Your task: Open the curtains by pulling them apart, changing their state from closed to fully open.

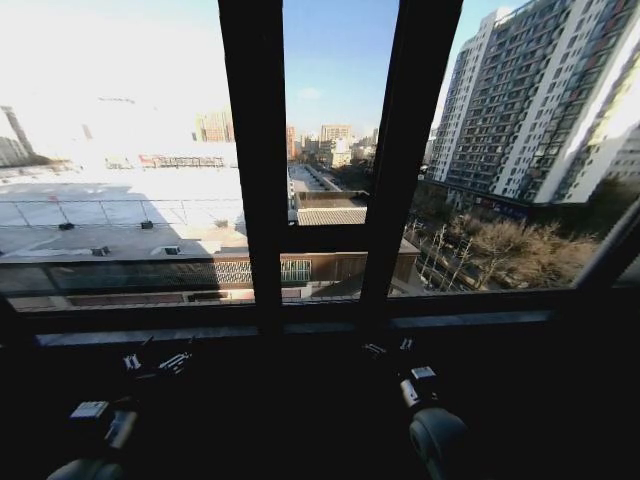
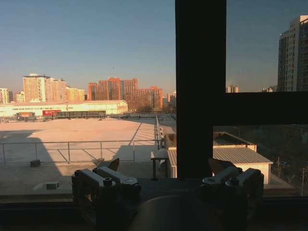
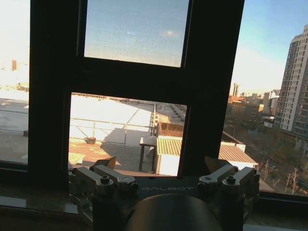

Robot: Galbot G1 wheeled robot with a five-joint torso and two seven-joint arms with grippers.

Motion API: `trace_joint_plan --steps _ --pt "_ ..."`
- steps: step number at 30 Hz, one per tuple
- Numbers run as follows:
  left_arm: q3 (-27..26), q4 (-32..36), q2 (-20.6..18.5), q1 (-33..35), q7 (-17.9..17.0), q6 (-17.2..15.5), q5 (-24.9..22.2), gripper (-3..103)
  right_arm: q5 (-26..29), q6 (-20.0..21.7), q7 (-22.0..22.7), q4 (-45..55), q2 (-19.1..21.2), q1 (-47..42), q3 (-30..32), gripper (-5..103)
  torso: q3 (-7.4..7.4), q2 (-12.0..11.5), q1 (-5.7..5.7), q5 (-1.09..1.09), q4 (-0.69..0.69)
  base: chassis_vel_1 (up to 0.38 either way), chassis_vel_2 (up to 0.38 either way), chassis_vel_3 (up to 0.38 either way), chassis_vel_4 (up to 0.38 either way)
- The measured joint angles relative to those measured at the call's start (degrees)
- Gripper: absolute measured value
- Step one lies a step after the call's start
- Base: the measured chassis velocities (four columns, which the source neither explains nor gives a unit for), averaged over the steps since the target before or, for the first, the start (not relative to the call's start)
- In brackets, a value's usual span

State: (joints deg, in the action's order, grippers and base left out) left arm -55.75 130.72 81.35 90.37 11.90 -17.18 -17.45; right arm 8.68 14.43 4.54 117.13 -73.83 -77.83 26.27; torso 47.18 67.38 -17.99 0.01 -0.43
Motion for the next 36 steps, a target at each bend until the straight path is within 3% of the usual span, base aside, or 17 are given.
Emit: trace_joint_plan --steps 36 --pt "-0.06 -0.55 1.08 -0.04 0.3 0.8 0.63 100 0.51 -0.19 -0.08 -0.45 0.19 0.09 0.4 100 0.0 0.0 0.0 0.01 -0.01 -0.024 -0.389 0.017 0.393"
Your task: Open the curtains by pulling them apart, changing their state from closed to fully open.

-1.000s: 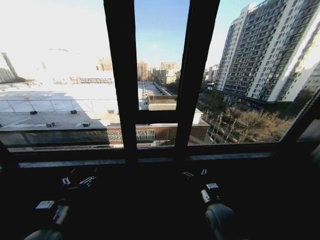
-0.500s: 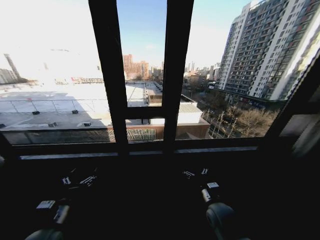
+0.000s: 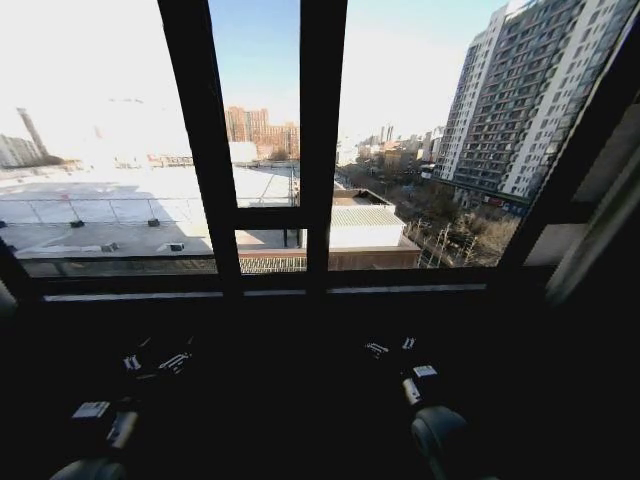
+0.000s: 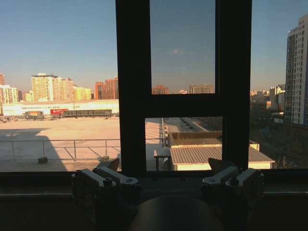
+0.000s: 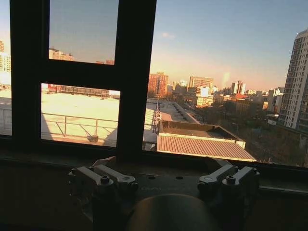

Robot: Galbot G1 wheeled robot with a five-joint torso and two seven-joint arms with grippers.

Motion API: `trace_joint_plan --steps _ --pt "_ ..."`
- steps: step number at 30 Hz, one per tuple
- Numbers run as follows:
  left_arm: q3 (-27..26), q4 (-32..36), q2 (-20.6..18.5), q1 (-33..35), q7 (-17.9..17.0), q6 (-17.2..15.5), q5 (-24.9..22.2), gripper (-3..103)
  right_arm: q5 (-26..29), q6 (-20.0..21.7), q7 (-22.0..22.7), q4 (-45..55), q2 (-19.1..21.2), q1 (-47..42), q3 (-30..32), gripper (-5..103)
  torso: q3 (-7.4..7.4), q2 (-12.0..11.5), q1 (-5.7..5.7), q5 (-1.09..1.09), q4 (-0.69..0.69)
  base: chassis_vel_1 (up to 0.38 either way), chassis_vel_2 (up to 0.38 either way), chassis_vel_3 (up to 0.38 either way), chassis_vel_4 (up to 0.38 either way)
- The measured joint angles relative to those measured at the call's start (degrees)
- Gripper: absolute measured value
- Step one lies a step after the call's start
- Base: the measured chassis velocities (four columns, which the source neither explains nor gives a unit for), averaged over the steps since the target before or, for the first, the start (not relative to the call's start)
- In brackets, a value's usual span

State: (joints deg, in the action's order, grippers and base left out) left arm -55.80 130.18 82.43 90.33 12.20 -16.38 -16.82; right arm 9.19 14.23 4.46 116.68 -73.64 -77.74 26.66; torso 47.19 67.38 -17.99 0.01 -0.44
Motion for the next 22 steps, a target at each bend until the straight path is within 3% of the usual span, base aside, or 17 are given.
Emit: trace_joint_plan --steps 7,8,11,17,22 --pt "-0.41 0.1 0.32 0.25 0.15 0.57 -0.08 100 -0.35 -1.74 -0.1 0.06 0.09 -0.18 -0.05 100 -0.01 0.01 0.02 -0.07 0.0 -0.057 -0.4 0.043 0.414" --pt "-0.49 0.37 0.34 0.26 0.16 0.64 -0.16 100 -0.58 -2.29 -0.14 -0.03 0.09 -0.23 -0.07 100 -0.02 0.02 0.05 0.05 0.01 -0.084 -0.374 0.061 0.317" --pt "-0.53 0.57 0.41 0.27 0.3 0.65 -0.27 100 -0.71 -2.63 -0.14 -0.01 0.17 -0.39 -0.01 100 -0.02 0.02 0.04 0.05 -0.01 -0.072 -0.271 0.054 0.228" --pt "-0.58 0.07 0.42 0.32 0.3 1.03 -0.97 100 -0.07 -1.5 -0.16 1.06 0.44 -0.63 0.16 100 0.01 -0.01 -0.02 -0.02 0.0 -0.024 -0.04 0.009 0.007" --pt "-1.18 -1.82 -0.76 0.41 1.5 2.67 -5.13 100 3.62 2.14 0.41 2.68 0.47 -0.22 0.74 100 0.0 -0.01 -0.02 -0.02 0.01 0.002 0.083 -0.017 -0.071"
